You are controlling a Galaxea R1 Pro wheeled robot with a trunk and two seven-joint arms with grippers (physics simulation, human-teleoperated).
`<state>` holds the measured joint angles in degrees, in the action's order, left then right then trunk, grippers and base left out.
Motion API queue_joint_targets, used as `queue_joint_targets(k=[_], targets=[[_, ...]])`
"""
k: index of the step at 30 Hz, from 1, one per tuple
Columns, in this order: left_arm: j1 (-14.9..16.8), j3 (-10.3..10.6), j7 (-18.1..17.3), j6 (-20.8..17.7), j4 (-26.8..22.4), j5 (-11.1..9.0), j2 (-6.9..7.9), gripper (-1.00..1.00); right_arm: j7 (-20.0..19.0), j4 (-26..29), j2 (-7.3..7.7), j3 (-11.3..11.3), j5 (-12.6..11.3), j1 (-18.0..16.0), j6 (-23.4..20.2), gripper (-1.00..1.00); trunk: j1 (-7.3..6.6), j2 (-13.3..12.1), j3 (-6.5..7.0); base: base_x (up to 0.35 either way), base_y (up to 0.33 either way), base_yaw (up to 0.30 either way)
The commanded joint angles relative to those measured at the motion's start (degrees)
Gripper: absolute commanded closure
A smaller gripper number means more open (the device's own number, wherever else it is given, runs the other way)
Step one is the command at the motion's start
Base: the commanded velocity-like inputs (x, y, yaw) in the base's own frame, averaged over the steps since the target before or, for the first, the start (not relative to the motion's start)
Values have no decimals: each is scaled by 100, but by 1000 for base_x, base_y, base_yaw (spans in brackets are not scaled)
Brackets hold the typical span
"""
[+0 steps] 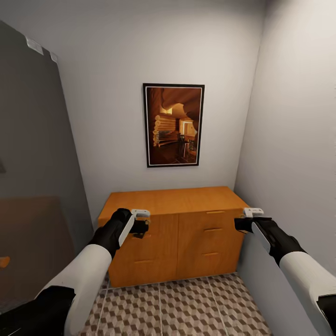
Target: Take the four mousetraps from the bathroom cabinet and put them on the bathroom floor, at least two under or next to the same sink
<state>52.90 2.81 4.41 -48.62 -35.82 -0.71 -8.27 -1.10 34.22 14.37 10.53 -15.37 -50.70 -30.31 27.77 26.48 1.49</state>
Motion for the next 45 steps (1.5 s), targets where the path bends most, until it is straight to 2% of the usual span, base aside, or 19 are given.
queue_joint_targets(k=[1, 27, 35, 45], targets=[[1, 18, 34, -25, -5, 0, 1, 100, -4, 6, 9, 28, -18, -2, -25, 100, -1, 5, -3, -345, 0, 0], [1, 18, 33, -25, -5, 0, 9, 100, -4, 6, 4, 35, -19, -2, -24, 100, -1, 5, -3, -344, 0, 0], [1, 18, 33, -22, -10, 3, 10, 100, -11, 6, -7, 30, 201, -2, -45, 100, -1, 5, -3, -311, 0, 0], [1, 18, 28, -24, -12, 1, 2, 100, 9, 4, -18, 28, 253, -2, -14, 100, -1, 5, -3, -340, 0, 0]])
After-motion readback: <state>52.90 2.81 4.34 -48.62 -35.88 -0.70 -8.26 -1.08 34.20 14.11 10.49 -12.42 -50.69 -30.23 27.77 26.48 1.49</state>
